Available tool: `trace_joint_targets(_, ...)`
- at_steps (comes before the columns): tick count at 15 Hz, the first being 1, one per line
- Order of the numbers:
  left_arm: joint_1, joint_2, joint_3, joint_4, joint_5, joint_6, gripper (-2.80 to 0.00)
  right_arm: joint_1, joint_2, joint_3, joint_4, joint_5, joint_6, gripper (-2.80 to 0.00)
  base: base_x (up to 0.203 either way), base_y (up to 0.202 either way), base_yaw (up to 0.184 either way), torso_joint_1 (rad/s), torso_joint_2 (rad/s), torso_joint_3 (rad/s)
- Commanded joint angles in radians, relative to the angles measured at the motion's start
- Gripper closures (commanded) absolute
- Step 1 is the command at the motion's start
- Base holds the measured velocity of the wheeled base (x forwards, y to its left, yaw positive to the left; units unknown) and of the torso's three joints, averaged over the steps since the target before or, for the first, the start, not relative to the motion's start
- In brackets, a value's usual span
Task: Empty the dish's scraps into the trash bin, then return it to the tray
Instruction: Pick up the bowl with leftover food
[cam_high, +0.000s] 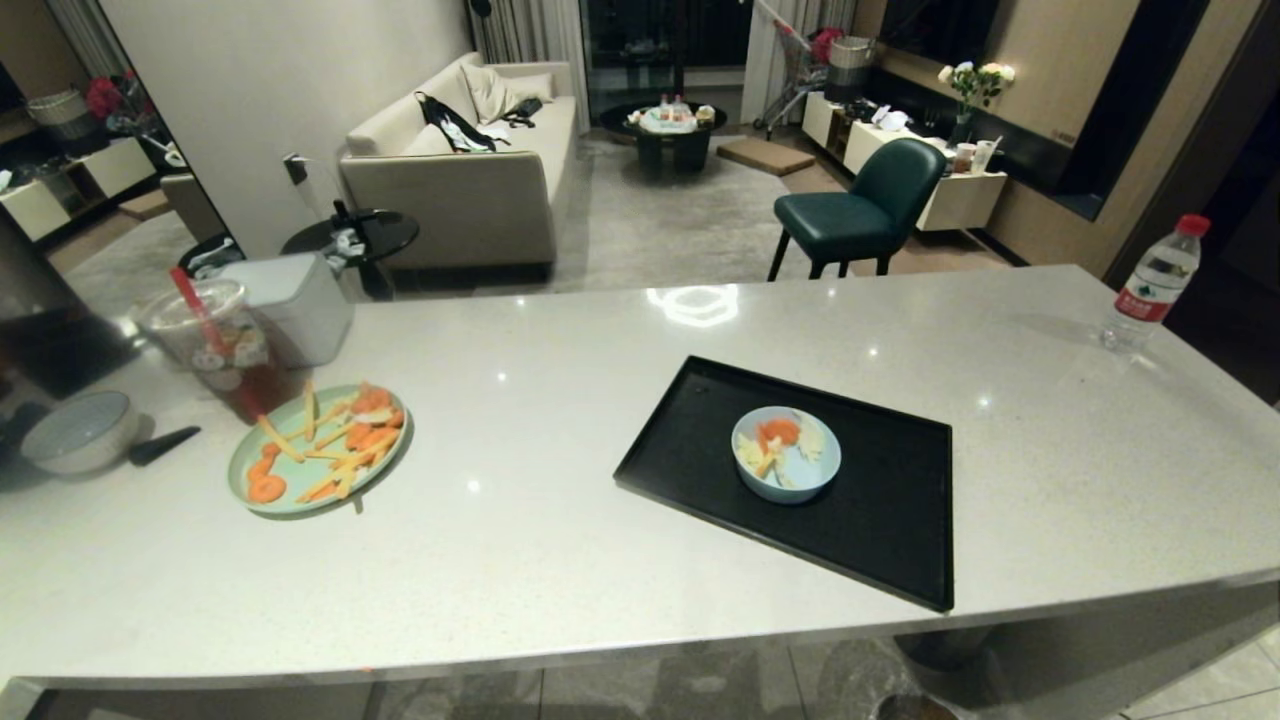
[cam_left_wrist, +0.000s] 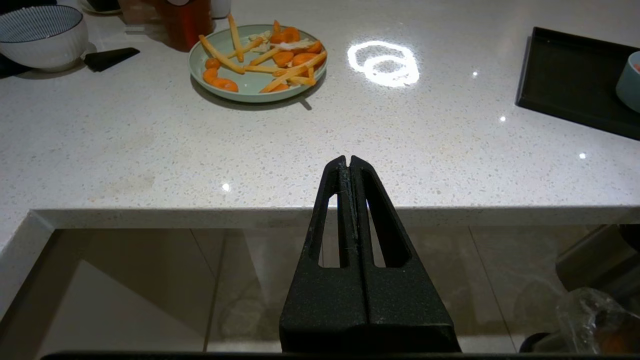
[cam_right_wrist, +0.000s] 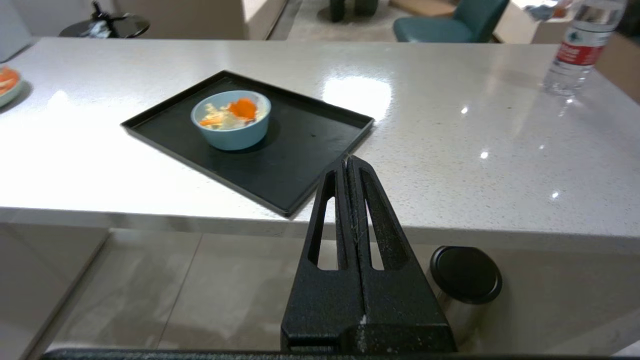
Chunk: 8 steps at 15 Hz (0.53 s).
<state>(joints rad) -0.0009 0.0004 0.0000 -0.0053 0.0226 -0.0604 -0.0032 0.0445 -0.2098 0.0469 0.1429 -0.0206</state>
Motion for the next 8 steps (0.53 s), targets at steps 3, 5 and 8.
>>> trace_joint_targets(3,0.001,0.001,0.0,-0.001,0.0,-0.001,0.0,-0.001,0.326,-0.17,0.04,0.023,0.0,0.0,0.0,0.0,0.0,0.0,0.0,0.0)
trace_joint_targets(5,0.001,0.001,0.0,-0.001,0.0,-0.001,0.0,0.0,0.508,-0.256,0.044,0.028,0.004,0.0,0.0,0.0,0.0,0.0,0.0,0.0)
trace_joint_targets(8,0.001,0.001,0.0,-0.001,0.0,-0.001,0.0,0.01,0.777,-0.393,0.046,0.058,0.042,0.0,0.0,0.0,0.0,0.0,0.0,0.0)
